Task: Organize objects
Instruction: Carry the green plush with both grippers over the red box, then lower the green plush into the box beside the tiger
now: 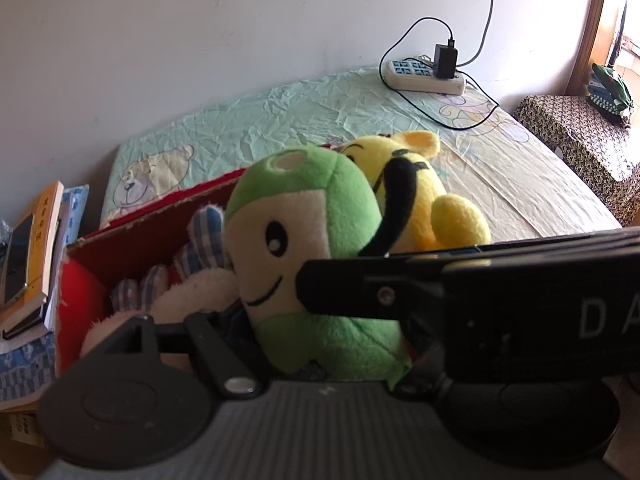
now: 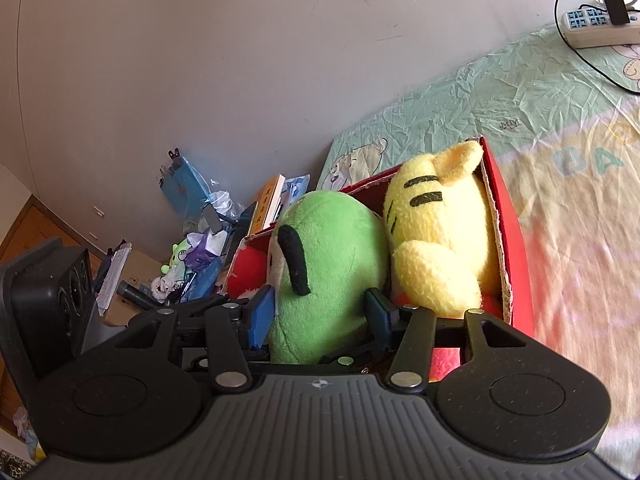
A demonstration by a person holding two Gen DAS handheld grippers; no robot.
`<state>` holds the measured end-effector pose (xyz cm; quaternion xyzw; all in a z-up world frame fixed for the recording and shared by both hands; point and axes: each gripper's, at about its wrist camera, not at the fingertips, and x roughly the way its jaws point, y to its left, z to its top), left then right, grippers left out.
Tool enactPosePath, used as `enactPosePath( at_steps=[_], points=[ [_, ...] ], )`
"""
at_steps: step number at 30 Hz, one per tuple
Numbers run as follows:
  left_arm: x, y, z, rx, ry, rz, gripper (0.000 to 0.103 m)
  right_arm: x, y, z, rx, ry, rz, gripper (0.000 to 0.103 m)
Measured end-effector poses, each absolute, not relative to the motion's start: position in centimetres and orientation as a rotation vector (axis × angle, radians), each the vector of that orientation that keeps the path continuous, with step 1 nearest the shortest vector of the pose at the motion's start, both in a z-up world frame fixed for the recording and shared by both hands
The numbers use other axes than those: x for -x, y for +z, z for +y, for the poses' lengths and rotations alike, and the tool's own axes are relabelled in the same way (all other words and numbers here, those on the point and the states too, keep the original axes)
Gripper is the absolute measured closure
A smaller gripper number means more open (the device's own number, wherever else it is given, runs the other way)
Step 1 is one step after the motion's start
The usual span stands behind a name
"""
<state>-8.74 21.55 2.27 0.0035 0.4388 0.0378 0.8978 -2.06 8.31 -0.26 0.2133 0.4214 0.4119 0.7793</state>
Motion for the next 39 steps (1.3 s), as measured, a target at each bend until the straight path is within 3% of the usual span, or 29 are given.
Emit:
enactPosePath(
  at_steps=[8, 26, 39],
  points=[
    [9.9, 2.1, 22.2, 0.008, 0.014, 0.882, 0.023, 2.0, -1.0, 8.3, -0.484, 0.902, 0.947, 0.045],
    [13.3, 3.6, 23.7, 0.069, -0.026, 0.814, 0.013, 2.9, 0.1, 7.1, -0.464, 0.865, 0.891, 0.046],
    [13.2, 3.9, 22.2, 0.06, 0.097, 0.888, 0.011, 5.5, 0.9, 5.4, -0.35, 0.732, 0.801, 0.047]
  ],
)
